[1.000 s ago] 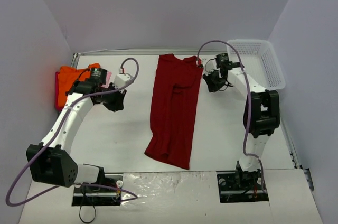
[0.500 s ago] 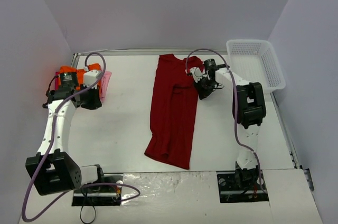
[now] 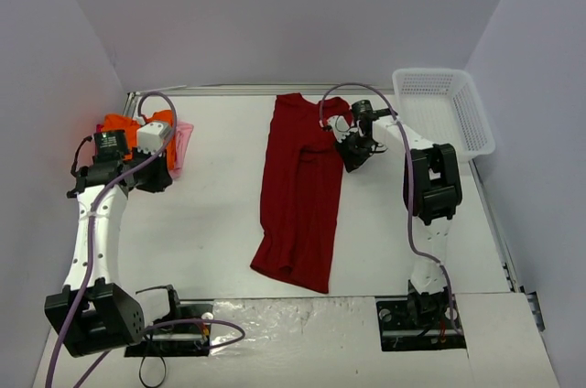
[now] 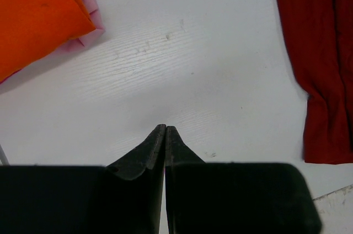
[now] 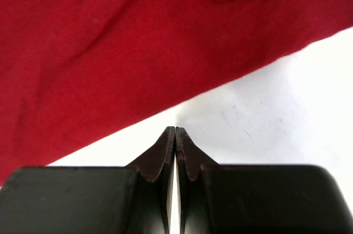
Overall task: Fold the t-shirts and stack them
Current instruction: Rotate the tshirt 90 degrees
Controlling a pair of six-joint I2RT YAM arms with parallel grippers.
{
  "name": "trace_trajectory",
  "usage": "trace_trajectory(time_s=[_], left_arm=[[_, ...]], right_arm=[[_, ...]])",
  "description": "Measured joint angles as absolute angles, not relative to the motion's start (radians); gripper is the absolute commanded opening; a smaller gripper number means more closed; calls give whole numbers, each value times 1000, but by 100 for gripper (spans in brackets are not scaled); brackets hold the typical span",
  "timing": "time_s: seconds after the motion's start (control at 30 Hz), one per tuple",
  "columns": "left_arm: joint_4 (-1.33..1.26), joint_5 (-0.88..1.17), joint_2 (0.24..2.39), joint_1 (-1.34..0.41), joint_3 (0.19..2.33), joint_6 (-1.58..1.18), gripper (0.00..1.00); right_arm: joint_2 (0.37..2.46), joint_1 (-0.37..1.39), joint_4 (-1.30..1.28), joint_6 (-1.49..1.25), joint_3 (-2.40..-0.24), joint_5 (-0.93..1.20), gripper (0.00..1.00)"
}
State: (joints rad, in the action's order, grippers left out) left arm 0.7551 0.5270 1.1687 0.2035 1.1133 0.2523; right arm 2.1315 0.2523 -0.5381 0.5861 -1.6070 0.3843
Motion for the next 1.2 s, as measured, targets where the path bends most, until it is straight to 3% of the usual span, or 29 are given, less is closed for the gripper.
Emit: trace_trajectory(time_s=[0.57, 1.2], left_arm=[[742, 527, 1156, 220, 1099, 249, 2], [727, 526, 1184, 220, 1084, 250, 2]], right_arm=[[2123, 332, -581, 584, -1713, 403, 0], [2296, 340, -623, 576, -1849, 400, 0]])
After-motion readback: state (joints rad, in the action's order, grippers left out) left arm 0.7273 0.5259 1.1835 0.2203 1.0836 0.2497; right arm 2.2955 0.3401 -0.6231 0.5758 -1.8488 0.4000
